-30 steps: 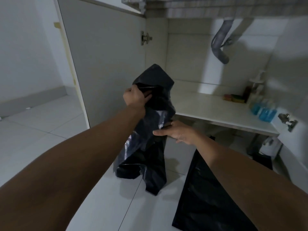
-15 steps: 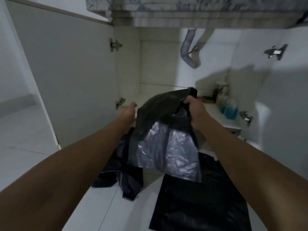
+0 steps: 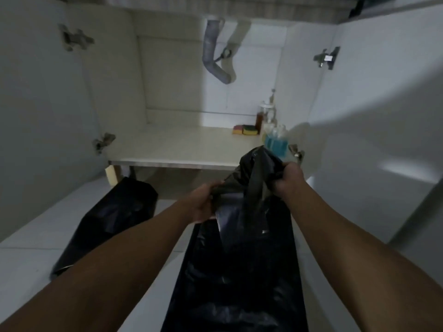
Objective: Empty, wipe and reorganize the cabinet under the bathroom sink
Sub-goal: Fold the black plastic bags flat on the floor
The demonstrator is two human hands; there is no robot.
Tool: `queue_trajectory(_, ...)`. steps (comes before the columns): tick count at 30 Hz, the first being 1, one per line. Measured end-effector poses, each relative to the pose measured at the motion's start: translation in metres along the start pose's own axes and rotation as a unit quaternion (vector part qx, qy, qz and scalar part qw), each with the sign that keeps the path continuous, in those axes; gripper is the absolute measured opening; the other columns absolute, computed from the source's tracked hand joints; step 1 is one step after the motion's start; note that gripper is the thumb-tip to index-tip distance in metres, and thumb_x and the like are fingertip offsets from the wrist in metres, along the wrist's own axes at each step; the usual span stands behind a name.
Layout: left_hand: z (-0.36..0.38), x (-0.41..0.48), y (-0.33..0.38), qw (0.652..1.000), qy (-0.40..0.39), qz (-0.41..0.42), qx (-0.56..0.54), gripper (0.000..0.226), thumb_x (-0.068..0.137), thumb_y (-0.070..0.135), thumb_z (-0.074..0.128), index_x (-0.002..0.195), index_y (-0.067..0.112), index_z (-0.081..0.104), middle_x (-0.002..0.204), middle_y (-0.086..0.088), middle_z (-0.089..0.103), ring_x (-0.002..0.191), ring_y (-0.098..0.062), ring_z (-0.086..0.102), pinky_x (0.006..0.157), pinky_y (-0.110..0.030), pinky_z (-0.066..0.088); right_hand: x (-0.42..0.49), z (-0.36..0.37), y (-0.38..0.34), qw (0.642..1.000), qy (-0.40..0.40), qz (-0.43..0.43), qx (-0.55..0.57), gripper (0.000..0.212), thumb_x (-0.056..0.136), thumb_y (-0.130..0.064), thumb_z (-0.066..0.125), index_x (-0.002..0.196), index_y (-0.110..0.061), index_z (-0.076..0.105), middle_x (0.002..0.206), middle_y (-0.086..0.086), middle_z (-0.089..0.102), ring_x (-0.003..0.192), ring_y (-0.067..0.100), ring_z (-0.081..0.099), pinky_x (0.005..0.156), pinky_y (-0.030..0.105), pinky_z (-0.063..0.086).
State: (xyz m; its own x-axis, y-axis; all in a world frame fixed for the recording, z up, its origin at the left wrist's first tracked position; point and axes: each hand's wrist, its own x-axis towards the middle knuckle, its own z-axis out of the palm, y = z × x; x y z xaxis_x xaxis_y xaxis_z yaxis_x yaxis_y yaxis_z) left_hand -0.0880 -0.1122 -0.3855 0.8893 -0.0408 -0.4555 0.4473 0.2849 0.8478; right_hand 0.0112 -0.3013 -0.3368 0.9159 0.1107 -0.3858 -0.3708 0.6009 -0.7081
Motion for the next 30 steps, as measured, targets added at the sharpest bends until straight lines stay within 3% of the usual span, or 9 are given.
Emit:
queue_trajectory(4, 0.001, 0.022, -0.002, 0.991, 0.112, 0.050, 0.054, 0.035, 0.095, 0.004, 0.051, 0.065, 0.004, 0.068, 0.062, -0.011, 0.067, 0.040, -0.015, 0.062, 0.039, -0.021, 0.049, 0.038, -0.057, 0.013, 0.979, 0.051, 0.051, -0.191, 0.020, 0.091, -0.025, 0.061, 0.105, -0.012, 0.065, 0.101, 0.012, 0.067, 0.078, 0.022, 0.063, 0.056, 0.026, 0.057)
queue_trajectory(7, -0.030, 0.040, -0.003, 0.956, 0.246, 0.087, 0.136, 0.010, 0.082, 0.006, 0.069, 0.090, 0.001, 0.069, 0.091, -0.022, 0.069, 0.063, -0.024, 0.070, 0.060, -0.037, 0.062, 0.042, -0.080, 0.015, 0.955, 0.089, 0.022, -0.283, 0.016, 0.093, -0.019, 0.061, 0.102, -0.005, 0.062, 0.098, 0.014, 0.064, 0.083, 0.027, 0.061, 0.068, 0.035, 0.055)
queue_trajectory(8, -0.039, 0.046, -0.001, 0.940, 0.266, 0.122, 0.173, 0.029, 0.079, 0.007, 0.070, 0.108, 0.004, 0.068, 0.104, -0.019, 0.069, 0.077, -0.026, 0.070, 0.075, -0.041, 0.062, 0.043, -0.082, 0.014, 0.942, 0.089, -0.033, -0.323, 0.023, 0.091, -0.015, 0.064, 0.112, -0.006, 0.063, 0.106, 0.015, 0.065, 0.092, 0.031, 0.062, 0.077, 0.039, 0.057)
queue_trajectory(10, -0.039, 0.036, 0.009, 0.914, 0.268, 0.204, 0.226, 0.058, 0.082, -0.001, 0.062, 0.137, 0.015, 0.054, 0.115, -0.011, 0.065, 0.088, -0.022, 0.067, 0.090, -0.036, 0.056, 0.046, -0.079, 0.013, 0.870, 0.049, -0.209, -0.444, 0.043, 0.090, -0.009, 0.061, 0.132, -0.015, 0.055, 0.127, 0.009, 0.061, 0.113, 0.030, 0.059, 0.099, 0.044, 0.050)
queue_trajectory(12, -0.035, 0.033, 0.019, 0.880, 0.245, 0.301, 0.275, 0.058, 0.087, -0.009, 0.052, 0.141, 0.011, 0.053, 0.124, -0.011, 0.064, 0.103, -0.019, 0.064, 0.101, -0.031, 0.049, 0.039, -0.068, 0.006, 0.769, 0.006, -0.367, -0.523, 0.061, 0.093, -0.002, 0.048, 0.149, -0.020, 0.034, 0.146, 0.001, 0.045, 0.132, 0.020, 0.043, 0.113, 0.033, 0.033)
queue_trajectory(16, -0.027, 0.032, 0.023, 0.766, 0.273, 0.442, 0.378, 0.061, 0.085, -0.008, 0.040, 0.141, 0.015, 0.054, 0.140, -0.004, 0.056, 0.123, -0.008, 0.050, 0.109, -0.019, 0.034, 0.017, -0.056, -0.009, 0.672, -0.014, -0.522, -0.525, 0.074, 0.099, -0.005, 0.036, 0.152, -0.044, 0.002, 0.158, -0.006, 0.024, 0.129, 0.017, 0.046, 0.103, 0.030, 0.041)
queue_trajectory(19, -0.029, 0.036, -0.009, 0.773, 0.231, 0.427, 0.409, 0.060, 0.087, 0.006, 0.042, 0.145, 0.017, 0.048, 0.145, -0.005, 0.052, 0.127, -0.014, 0.048, 0.108, -0.021, 0.033, 0.021, -0.084, 0.005, 0.684, -0.055, -0.481, -0.546, 0.069, 0.101, -0.006, 0.034, 0.151, -0.047, 0.008, 0.152, -0.014, 0.030, 0.127, 0.010, 0.042, 0.109, 0.029, 0.034)
queue_trajectory(24, -0.046, 0.044, -0.038, 0.854, 0.141, 0.181, 0.467, 0.072, 0.067, 0.032, 0.063, 0.137, 0.020, 0.055, 0.124, -0.013, 0.065, 0.114, -0.032, 0.062, 0.097, -0.039, 0.051, 0.049, -0.149, 0.033, 0.683, -0.052, -0.292, -0.668, 0.049, 0.089, 0.006, 0.047, 0.134, -0.011, 0.054, 0.128, 0.010, 0.060, 0.121, 0.026, 0.054, 0.100, 0.024, 0.038)
queue_trajectory(30, -0.058, 0.059, -0.067, 0.864, 0.048, -0.052, 0.498, 0.059, 0.084, 0.009, 0.072, 0.140, 0.011, 0.053, 0.129, -0.017, 0.061, 0.107, -0.027, 0.062, 0.092, -0.038, 0.053, 0.066, -0.176, 0.050, 0.679, 0.010, -0.030, -0.734, 0.030, 0.092, -0.003, 0.049, 0.118, 0.004, 0.062, 0.120, 0.021, 0.062, 0.113, 0.037, 0.058, 0.081, 0.032, 0.045)
